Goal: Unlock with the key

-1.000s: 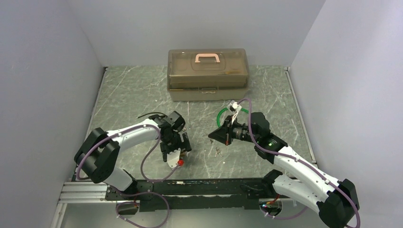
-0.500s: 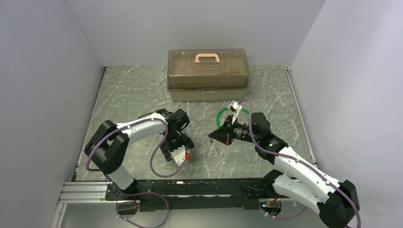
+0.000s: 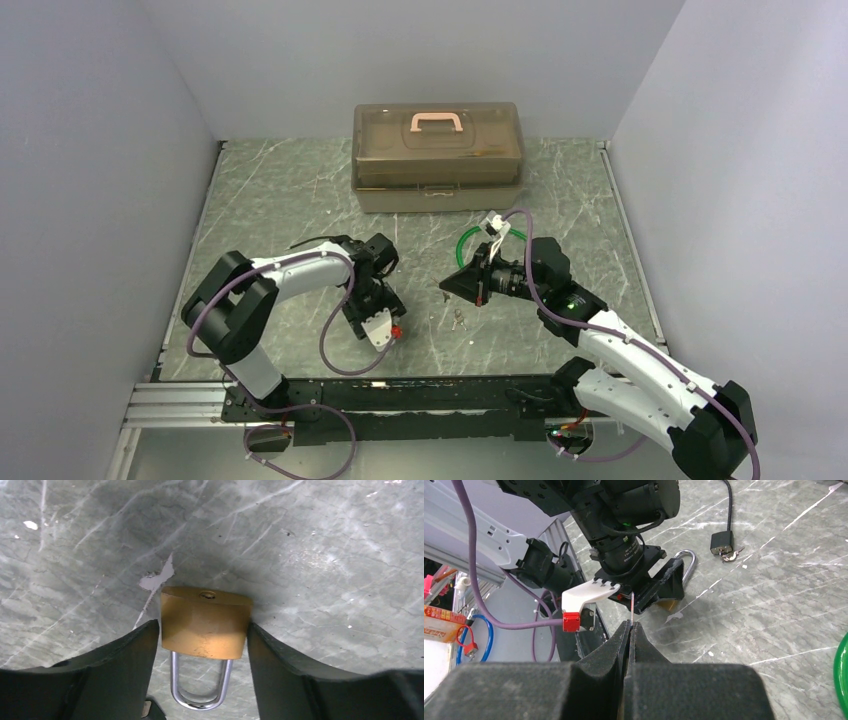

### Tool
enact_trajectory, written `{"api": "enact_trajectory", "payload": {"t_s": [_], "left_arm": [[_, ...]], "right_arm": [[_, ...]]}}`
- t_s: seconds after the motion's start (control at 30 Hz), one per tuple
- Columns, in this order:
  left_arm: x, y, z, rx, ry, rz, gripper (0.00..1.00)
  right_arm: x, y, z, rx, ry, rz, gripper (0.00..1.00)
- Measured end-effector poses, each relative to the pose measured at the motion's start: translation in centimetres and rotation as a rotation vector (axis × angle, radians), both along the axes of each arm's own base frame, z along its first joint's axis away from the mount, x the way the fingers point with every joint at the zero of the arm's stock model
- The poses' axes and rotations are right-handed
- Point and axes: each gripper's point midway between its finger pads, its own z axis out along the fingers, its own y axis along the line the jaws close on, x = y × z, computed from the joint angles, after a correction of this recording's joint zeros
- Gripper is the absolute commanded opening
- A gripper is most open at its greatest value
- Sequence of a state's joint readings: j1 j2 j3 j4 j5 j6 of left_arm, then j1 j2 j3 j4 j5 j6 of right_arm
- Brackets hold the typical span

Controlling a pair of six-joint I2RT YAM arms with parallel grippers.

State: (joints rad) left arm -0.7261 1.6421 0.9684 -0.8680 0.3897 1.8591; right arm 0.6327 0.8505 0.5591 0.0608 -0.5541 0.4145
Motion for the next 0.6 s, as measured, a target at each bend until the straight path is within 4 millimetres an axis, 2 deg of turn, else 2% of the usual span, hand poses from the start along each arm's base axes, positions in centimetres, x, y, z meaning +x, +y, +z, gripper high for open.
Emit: {"api": "enact_trajectory", "payload": {"t_s": [0.07, 0.17, 0.23, 0.3, 0.4, 0.53, 0.6], "left_arm": [[-0.1, 0.2, -0.2, 0.008, 0.003, -0.009, 0.41], [-0.2, 0.3, -0.2, 0.009, -0.002, -0.031, 0.11], [-0.3, 0.3, -0.2, 0.008, -0.004, -0.037, 0.0], [-0.5, 0.2, 0.0, -0.001, -0.006, -0.042, 0.0], [0.1, -1.0, 3.5, -0.094, -0.071, -0.008, 0.0], [-1.5, -0.5, 3.6, -0.098, -0.021, 0.076, 0.0], [-2.5, 0.0, 4.8, -0.13, -0.017, 0.123, 0.0]], "right_arm": [[0.0, 0.0, 0.0, 0.0, -0.001, 0.0, 0.0], [0.0, -0.1, 0.2, 0.004, -0.005, -0.002, 0.0], [-0.1, -0.1, 0.4, 0.007, -0.011, -0.005, 0.0], [-0.1, -0.2, 0.5, 0.01, -0.013, -0.005, 0.0], [-0.1, -0.2, 0.4, 0.008, -0.012, -0.008, 0.0], [-0.1, -0.3, 0.6, 0.011, -0.015, -0.01, 0.0], [-0.1, -0.4, 0.9, 0.018, -0.025, -0.012, 0.0]]}}
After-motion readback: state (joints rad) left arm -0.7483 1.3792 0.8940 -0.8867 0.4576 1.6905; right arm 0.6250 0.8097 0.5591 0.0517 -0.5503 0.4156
